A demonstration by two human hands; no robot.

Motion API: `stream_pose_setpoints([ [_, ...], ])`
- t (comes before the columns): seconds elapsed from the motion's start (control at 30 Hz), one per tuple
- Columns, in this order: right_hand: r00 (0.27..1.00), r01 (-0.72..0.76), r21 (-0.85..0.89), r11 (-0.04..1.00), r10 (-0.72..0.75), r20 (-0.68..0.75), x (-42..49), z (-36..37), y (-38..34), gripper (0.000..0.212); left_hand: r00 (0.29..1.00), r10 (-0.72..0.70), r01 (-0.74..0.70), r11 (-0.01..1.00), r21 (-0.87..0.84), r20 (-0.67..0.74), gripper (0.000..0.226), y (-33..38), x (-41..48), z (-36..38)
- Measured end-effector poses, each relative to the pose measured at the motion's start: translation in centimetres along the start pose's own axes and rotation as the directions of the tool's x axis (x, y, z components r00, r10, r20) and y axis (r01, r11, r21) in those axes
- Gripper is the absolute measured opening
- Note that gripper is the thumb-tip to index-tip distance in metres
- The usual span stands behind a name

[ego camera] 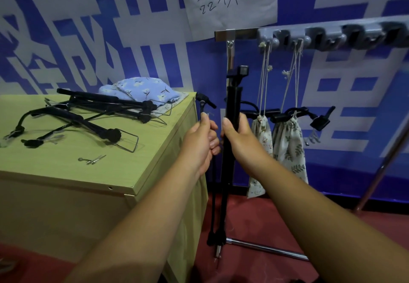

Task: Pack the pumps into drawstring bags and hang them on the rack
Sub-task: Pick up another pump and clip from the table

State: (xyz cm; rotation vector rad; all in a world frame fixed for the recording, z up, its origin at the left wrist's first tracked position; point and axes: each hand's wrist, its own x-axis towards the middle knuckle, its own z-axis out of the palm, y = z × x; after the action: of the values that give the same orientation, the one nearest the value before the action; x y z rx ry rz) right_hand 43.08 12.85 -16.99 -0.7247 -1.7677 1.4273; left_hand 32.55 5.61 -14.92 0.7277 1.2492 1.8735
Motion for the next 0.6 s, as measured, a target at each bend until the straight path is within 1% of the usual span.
stream_pose_setpoints([
  [0.13,0.999,-0.024,0.021,1.0,0.023,0.043,-0.4,-0.5,1.0,0.037,1.0,0.003,-0.003,1.0,-0.015,-0.009,0.044,0.7,0.6,-0.2],
  [0.27,0.996,-0.054,0.026,0.998,0.052,0.077,-1.0,-0.3,2.1,0.032,1.0,0.011,-0.011,1.0,-0.005,0.001,0.043,1.1,1.1,0.0],
  [0.43,0.99,-0.082,0.047,0.995,0.076,0.119,-2.0,-0.1,3.7,0.013,1.0,0.008,-0.007,0.999,0.046,-0.023,0.033,1.8,1.3,-0.2],
  [0.6,0.979,-0.138,0.031,0.99,0.132,0.155,-2.8,0.1,5.1,0.016,0.997,0.037,-0.031,0.996,0.081,-0.067,0.022,2.1,1.9,-0.5],
])
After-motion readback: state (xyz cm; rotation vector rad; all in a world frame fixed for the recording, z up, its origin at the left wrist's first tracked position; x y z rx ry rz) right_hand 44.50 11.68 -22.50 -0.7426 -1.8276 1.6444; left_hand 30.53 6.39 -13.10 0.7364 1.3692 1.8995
